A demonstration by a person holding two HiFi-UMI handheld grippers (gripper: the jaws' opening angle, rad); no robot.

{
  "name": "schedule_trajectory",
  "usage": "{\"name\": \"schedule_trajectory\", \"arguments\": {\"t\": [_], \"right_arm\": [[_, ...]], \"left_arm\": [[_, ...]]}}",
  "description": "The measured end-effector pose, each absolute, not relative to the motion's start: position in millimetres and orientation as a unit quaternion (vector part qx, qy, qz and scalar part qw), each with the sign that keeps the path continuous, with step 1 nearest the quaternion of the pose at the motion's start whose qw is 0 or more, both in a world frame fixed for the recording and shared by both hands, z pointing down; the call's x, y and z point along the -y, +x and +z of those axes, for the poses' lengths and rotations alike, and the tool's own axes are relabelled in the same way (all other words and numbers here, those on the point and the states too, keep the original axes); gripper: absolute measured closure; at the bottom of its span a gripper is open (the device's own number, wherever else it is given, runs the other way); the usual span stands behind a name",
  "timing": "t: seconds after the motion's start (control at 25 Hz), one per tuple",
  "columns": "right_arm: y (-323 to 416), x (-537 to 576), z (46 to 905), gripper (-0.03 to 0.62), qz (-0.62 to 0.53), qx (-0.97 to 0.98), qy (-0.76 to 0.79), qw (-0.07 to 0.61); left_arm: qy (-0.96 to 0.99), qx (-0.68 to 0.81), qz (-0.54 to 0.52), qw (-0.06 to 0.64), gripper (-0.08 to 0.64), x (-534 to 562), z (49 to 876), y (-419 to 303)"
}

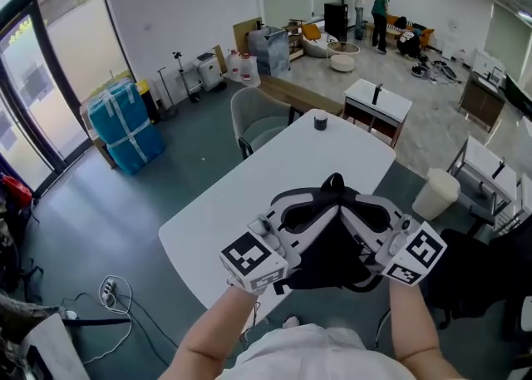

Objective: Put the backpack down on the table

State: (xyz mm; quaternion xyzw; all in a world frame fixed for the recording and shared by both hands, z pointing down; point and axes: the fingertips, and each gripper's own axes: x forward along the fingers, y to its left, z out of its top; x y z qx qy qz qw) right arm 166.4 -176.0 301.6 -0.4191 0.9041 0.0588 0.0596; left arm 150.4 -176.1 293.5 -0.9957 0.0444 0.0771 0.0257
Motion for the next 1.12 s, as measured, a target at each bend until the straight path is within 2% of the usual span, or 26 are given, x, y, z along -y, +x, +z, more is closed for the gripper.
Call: {"name": "schedule_trajectory", "arguments": {"t": [0.4, 0.76, 1.12], "right_arm": [[127.3, 298.0, 265.5, 0.56, 0.065, -0.927, -0.362, 0.079], [78.4, 410.4, 286.5, 0.56, 0.044, -0.954, -0.289, 0.062], [64.5, 467.6, 301.1, 0.56, 0.031, -0.964, -0.258, 0.059]], "left_arm": [[-0.985, -0.133, 0.073, 0.087, 0.514, 293.9, 256.8, 111.5], [-0.966, -0.238, 0.054, 0.082, 0.514, 403.0, 278.0, 64.0], [-0.957, -0.274, 0.037, 0.089, 0.514, 459.1, 292.9, 51.5]]}}
